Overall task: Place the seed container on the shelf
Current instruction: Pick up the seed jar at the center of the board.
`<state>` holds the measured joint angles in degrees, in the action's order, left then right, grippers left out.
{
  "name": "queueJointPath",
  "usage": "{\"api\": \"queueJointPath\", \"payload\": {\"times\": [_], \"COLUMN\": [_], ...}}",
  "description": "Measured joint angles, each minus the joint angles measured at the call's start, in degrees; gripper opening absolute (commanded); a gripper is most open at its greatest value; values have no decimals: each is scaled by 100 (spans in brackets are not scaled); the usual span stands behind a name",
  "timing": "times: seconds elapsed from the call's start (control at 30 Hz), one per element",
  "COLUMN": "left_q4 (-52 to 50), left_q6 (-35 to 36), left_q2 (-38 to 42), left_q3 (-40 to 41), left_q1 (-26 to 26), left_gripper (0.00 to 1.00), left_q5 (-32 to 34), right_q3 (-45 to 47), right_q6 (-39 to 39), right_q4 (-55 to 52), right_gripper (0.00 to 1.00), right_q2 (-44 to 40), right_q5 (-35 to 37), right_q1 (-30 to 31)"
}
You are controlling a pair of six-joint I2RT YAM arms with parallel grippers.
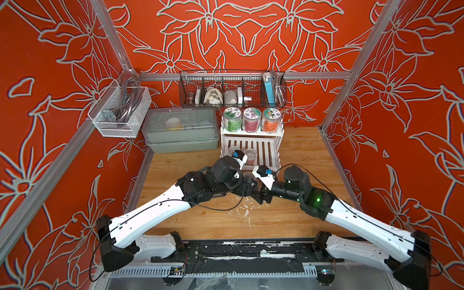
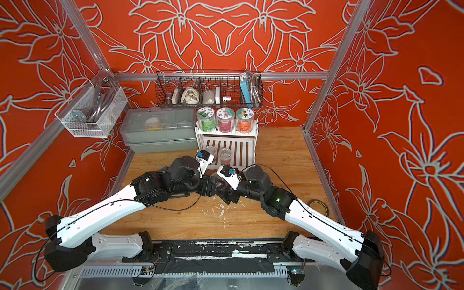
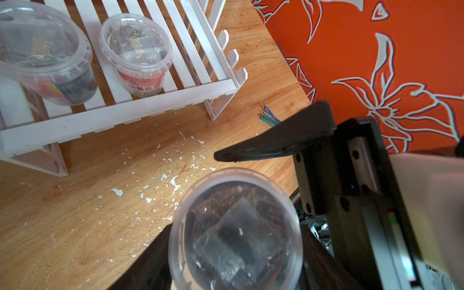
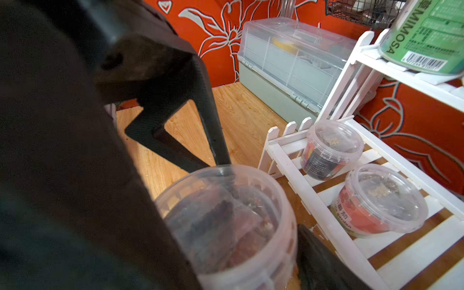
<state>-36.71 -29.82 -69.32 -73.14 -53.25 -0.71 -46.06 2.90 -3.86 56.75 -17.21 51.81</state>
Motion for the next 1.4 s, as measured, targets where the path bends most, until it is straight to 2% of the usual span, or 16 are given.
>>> {"api": "queueJointPath", "payload": {"times": [0.23, 0.43, 0.77, 0.97, 1.17, 1.4], "left_q4": [4, 0, 203, 319, 341, 339], "left_q6": [2, -2, -22, -90, -144, -175], "left_q2": [-9, -7, 160, 656, 1482, 2085], "left_q3": [0, 13, 229, 411, 826, 1156], "left_q1": [0, 0, -2, 0, 140, 297], "left_gripper": [62, 68, 85, 92, 93, 93], "left_q5": [-2, -2, 66, 468, 984, 1231], "right_q3": [7, 125, 328, 490, 686, 931], "right_q6": [109, 146, 149, 144, 76, -199], "right_q4": [-24, 101, 212, 219, 223, 667], "right_gripper": [65, 60, 58, 58, 58, 58], "right_q2": [11, -26, -111, -170, -348, -393], "right_q5": [0, 17, 68, 138, 632, 1895], "right_q1": [4, 4, 2, 0, -59, -308]}}
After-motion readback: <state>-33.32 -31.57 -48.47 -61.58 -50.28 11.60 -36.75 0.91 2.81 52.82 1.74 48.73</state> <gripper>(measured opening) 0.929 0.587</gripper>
